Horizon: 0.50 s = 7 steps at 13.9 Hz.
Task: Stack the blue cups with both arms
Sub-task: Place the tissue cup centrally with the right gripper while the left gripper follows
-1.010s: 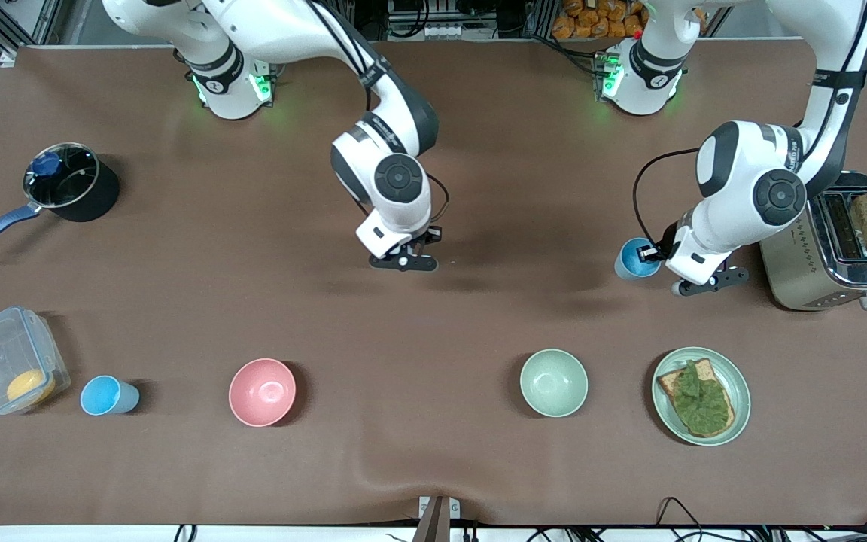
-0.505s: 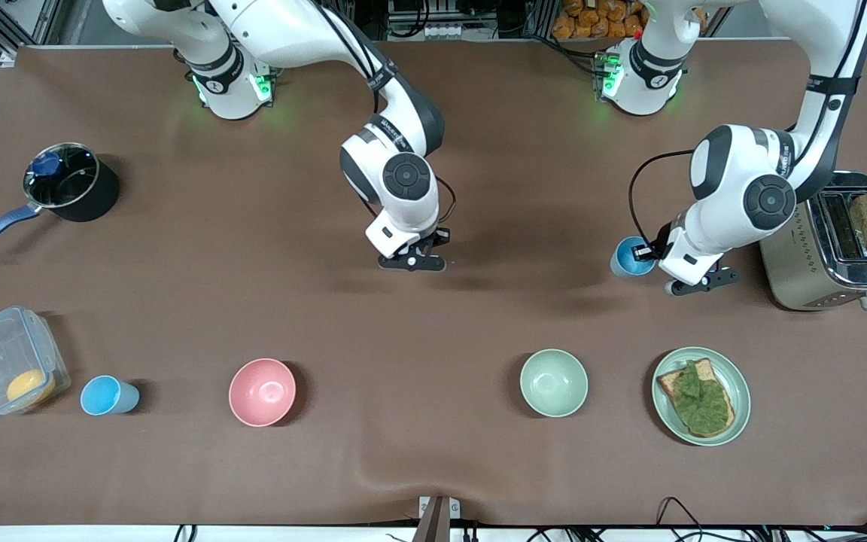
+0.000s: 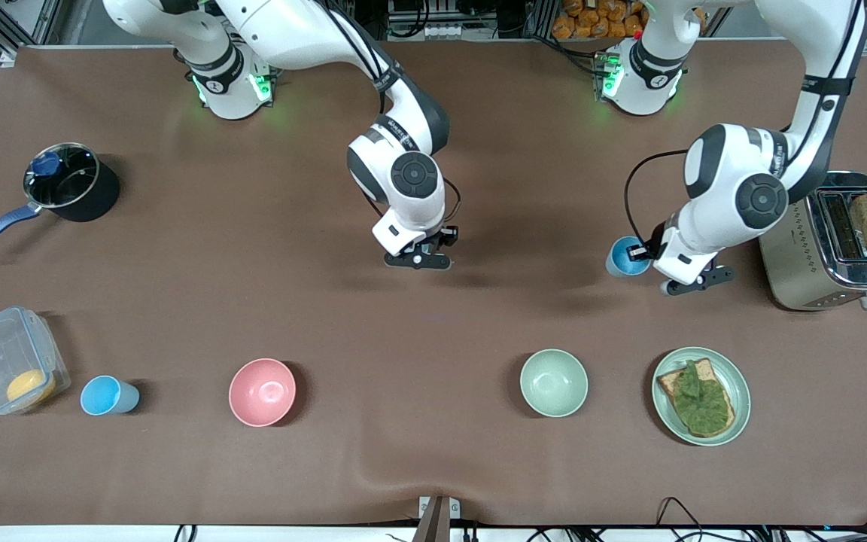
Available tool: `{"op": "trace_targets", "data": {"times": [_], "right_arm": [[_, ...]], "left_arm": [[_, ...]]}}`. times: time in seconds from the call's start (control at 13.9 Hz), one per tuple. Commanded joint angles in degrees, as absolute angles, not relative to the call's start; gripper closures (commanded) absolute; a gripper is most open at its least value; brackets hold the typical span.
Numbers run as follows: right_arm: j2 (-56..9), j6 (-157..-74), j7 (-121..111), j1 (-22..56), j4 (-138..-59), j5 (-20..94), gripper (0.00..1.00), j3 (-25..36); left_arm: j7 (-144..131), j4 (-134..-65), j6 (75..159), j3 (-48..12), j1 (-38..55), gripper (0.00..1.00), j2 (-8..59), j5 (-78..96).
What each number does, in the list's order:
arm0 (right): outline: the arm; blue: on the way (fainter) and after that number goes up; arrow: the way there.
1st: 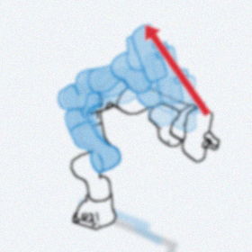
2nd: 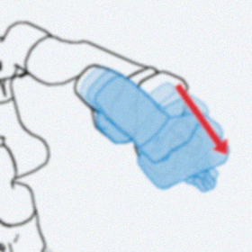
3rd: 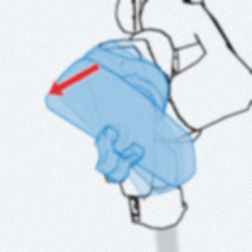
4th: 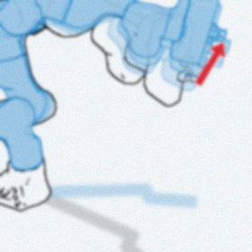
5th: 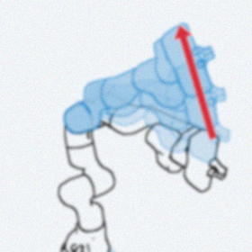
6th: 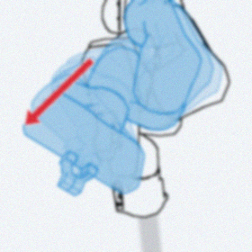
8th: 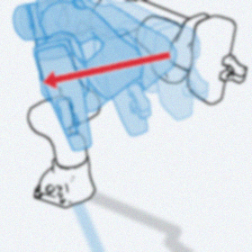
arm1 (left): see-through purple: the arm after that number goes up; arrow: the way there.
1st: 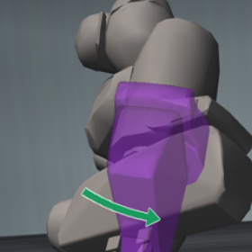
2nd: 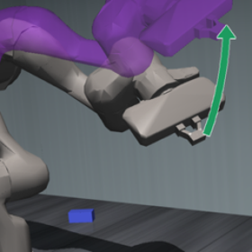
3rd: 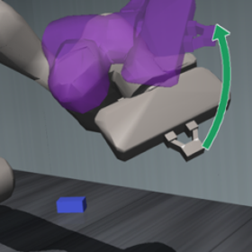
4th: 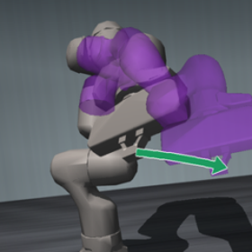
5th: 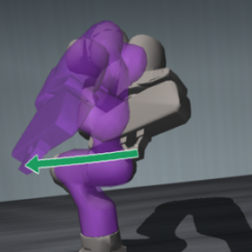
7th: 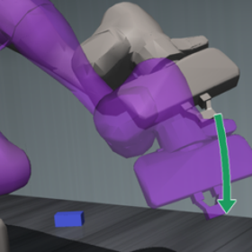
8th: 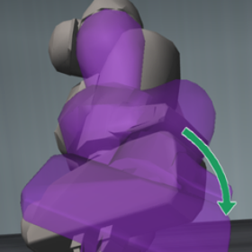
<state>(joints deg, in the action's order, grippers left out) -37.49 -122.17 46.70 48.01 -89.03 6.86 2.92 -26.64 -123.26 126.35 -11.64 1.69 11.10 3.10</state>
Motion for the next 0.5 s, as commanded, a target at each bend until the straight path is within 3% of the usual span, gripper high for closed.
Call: {"op": "trace_targets", "data": {"times": [0.0,0.43], "right_arm": [[-34.29,-112.36,46.76,46.42,-84.39,6.86,0.00,3.60],[-23.40,-95.55,28.17,31.41,-81.39,7.65,0.00,3.52]], "left_arm": [[-33.20,-121.12,126.39,-14.84,2.90,1.00,10.55,4.22],[-49.80,-112.87,125.86,-24.42,4.47,1.00,12.47,4.31]]}}
